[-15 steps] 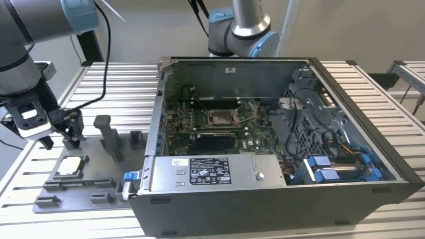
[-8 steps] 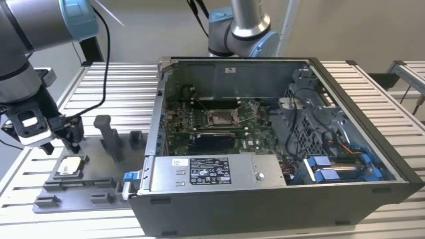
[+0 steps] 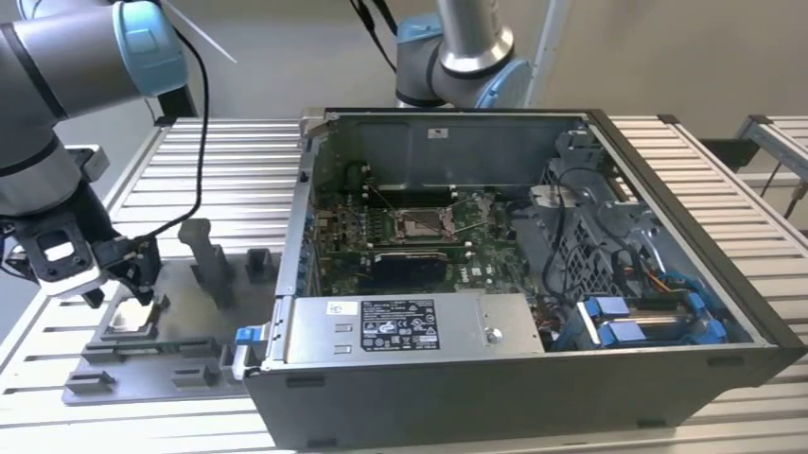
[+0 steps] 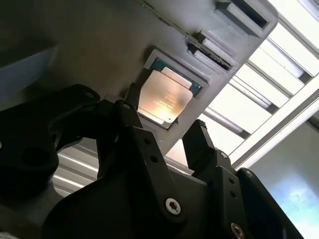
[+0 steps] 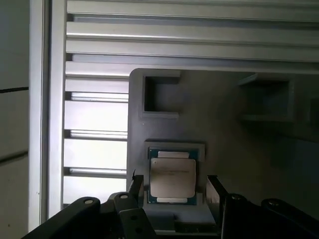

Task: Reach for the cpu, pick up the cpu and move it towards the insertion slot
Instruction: 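Pick up the cpu and move it towards the insertion slot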

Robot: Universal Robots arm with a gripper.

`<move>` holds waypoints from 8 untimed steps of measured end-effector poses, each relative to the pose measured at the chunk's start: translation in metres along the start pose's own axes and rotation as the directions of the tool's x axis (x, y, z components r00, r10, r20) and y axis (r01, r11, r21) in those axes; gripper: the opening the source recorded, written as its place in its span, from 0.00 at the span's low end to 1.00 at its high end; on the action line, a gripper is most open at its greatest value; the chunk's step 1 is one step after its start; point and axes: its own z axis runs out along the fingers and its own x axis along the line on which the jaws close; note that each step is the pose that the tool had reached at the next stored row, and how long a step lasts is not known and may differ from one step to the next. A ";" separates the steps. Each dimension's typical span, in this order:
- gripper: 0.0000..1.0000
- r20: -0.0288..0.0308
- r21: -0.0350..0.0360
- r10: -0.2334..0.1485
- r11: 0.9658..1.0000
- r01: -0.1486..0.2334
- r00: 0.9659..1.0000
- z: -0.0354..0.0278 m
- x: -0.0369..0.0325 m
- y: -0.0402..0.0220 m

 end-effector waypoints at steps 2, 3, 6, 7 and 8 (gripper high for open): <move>1.00 0.001 0.000 0.000 1.000 0.000 1.000 0.0035 0.0002 -0.0003; 1.00 0.001 0.000 0.000 1.000 0.000 1.000 0.0051 0.0002 -0.0004; 1.00 0.001 0.000 0.000 1.000 0.000 1.000 0.0091 0.0001 -0.0006; 1.00 0.002 0.000 0.000 1.000 0.000 1.000 0.0104 0.0001 -0.0006; 1.00 0.002 0.000 0.000 1.000 0.000 1.000 0.0116 0.0001 -0.0006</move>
